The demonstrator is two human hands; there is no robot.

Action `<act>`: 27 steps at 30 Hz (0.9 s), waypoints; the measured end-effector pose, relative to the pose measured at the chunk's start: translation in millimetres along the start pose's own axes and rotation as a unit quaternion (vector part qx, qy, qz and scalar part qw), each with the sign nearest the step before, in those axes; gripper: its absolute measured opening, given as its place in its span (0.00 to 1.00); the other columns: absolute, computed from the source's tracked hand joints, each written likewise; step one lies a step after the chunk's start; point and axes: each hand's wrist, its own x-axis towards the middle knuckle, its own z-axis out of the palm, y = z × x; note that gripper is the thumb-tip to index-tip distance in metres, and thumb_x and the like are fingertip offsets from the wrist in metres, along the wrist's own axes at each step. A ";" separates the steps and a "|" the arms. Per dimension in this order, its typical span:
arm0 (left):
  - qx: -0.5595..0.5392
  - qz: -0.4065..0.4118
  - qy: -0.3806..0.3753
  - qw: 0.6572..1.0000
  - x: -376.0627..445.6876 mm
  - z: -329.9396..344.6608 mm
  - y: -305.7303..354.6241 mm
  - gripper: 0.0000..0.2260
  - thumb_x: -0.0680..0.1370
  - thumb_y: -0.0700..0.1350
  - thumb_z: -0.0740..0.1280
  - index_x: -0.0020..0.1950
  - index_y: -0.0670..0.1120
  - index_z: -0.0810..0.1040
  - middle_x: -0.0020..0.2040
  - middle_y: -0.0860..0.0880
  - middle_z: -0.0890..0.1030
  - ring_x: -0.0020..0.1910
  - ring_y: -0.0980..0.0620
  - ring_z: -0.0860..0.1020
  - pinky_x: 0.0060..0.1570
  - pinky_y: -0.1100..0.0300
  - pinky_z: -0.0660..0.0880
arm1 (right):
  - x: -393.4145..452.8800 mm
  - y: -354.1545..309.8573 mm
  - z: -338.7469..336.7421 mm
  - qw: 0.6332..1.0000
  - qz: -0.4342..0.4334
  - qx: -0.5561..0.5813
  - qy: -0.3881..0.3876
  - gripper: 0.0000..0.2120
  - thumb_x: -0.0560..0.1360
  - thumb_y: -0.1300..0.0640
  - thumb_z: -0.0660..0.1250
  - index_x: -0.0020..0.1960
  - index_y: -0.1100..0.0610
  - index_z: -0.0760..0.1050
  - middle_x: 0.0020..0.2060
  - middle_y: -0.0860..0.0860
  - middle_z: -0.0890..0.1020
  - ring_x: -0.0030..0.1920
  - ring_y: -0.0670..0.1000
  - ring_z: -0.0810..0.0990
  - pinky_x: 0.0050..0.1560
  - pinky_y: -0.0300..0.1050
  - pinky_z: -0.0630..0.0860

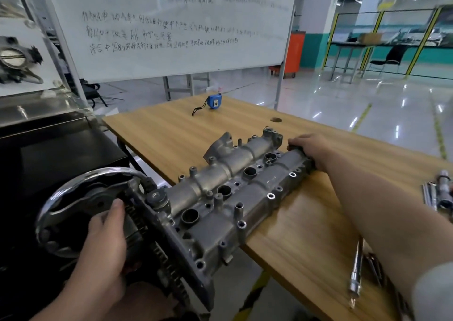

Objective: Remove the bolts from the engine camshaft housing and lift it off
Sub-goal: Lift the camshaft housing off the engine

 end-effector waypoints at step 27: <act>0.080 0.074 -0.032 0.994 1.8 72.6 4.8 0.14 0.83 0.61 0.58 0.58 0.52 0.66 0.62 0.46 0.73 0.46 0.59 0.72 0.46 0.54 0.68 | -20.4 -21.9 27.7 0.916 -0.049 -0.381 0.114 0.16 0.74 0.44 0.69 0.36 0.55 0.77 0.31 0.53 0.79 0.32 0.51 0.77 0.28 0.39 0.64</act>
